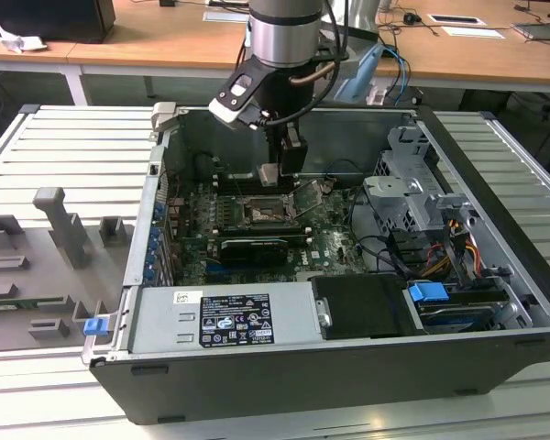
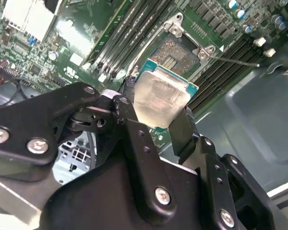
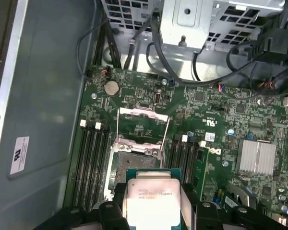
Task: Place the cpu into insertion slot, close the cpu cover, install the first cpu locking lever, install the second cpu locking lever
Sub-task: 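Place the cpu into insertion slot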
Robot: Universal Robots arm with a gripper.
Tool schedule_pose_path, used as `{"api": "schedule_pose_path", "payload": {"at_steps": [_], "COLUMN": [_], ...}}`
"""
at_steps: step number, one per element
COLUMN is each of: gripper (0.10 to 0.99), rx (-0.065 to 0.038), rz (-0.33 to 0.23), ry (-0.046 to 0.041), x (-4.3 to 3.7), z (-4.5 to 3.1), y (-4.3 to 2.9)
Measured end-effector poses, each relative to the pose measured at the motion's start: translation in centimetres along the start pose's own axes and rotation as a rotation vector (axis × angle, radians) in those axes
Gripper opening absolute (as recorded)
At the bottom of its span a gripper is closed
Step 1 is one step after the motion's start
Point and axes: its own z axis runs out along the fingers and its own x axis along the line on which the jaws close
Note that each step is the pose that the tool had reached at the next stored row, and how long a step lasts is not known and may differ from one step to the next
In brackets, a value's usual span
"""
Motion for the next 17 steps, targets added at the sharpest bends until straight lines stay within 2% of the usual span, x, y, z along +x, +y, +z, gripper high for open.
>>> {"api": "schedule_pose_path", "payload": {"at_steps": [1,8,17], "gripper": [0.533,0.533,0.533], "rx": [0.002,0.001,0.001], "rz": [0.025,0.111,0.12], "ry": [-0.0013,-0.0065,-0.0072], "x": [0.04,0.08,0.07], "z": [0.39,1.33,1.78], "y": [-0.02,-0.14,-0.2]}}
